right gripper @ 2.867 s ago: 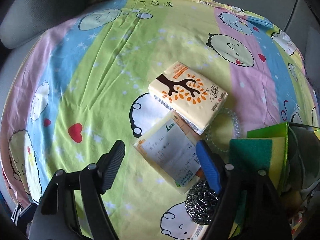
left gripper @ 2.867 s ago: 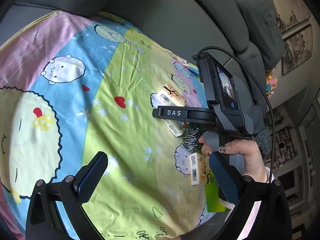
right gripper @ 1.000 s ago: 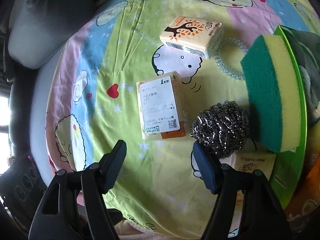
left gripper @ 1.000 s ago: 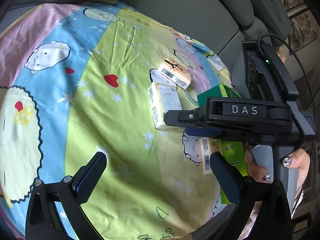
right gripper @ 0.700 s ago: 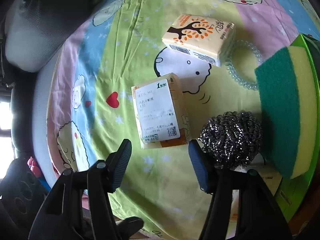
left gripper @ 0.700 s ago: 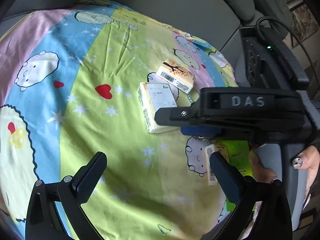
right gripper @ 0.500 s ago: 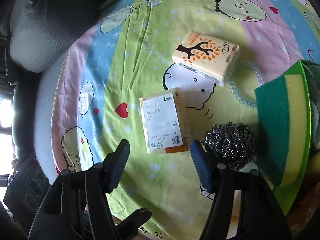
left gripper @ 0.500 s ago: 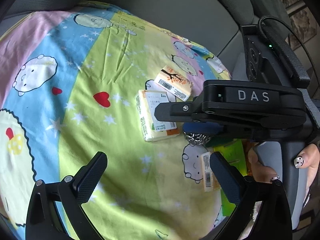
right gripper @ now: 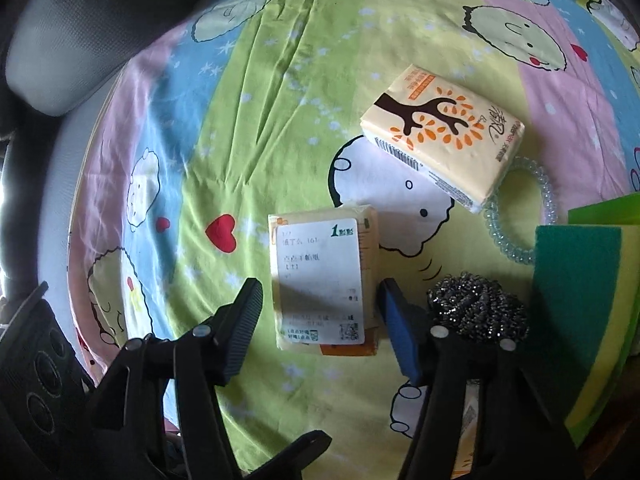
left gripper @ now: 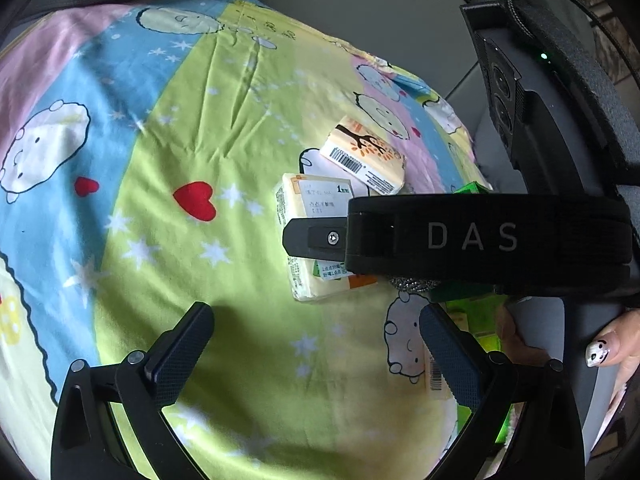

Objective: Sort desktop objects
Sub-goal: 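Close the right tool on the labelled packet and lift it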

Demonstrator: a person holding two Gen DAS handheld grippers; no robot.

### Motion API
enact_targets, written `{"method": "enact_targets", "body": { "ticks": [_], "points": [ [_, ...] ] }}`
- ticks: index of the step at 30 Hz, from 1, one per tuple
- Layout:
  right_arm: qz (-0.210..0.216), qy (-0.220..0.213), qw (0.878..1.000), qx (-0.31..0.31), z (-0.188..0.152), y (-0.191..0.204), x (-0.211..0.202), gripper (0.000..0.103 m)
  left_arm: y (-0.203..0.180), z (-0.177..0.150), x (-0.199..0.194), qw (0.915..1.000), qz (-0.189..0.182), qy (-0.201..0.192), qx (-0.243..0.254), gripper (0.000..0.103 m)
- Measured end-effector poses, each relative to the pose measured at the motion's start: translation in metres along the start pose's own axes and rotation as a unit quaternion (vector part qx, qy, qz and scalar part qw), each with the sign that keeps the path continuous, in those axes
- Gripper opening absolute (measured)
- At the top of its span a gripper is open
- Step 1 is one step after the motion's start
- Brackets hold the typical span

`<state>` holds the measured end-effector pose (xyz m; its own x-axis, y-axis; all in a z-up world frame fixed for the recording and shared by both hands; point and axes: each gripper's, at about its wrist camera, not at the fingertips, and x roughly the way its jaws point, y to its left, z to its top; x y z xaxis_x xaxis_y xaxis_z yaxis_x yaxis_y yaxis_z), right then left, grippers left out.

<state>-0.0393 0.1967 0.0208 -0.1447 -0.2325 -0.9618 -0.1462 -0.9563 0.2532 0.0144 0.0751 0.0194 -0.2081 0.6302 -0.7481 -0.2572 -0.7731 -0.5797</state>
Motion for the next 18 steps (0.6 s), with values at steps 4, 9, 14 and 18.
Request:
{"method": "enact_targets", "body": {
  "ticks": [4, 9, 14, 18],
  "points": [
    [0.045, 0.021, 0.999, 0.002, -0.008, -0.001, 0.001, 0.051, -0.001, 0.000, 0.000, 0.9998, -0.017, 0.006, -0.005, 0.092],
    [0.042, 0.018, 0.999, -0.015, -0.020, 0.005, 0.004, 0.051, -0.004, -0.004, 0.002, 0.9992, -0.034, 0.021, -0.004, 0.073],
    [0.062, 0.016, 0.998, -0.002, -0.030, 0.004, 0.000, 0.051, -0.008, -0.010, -0.002, 0.9996, -0.022, 0.020, 0.004, 0.065],
    [0.071, 0.015, 0.997, 0.003, -0.038, 0.002, -0.003, 0.051, -0.017, -0.015, -0.013, 0.9996, -0.015, 0.008, 0.024, 0.064]
  ]
}}
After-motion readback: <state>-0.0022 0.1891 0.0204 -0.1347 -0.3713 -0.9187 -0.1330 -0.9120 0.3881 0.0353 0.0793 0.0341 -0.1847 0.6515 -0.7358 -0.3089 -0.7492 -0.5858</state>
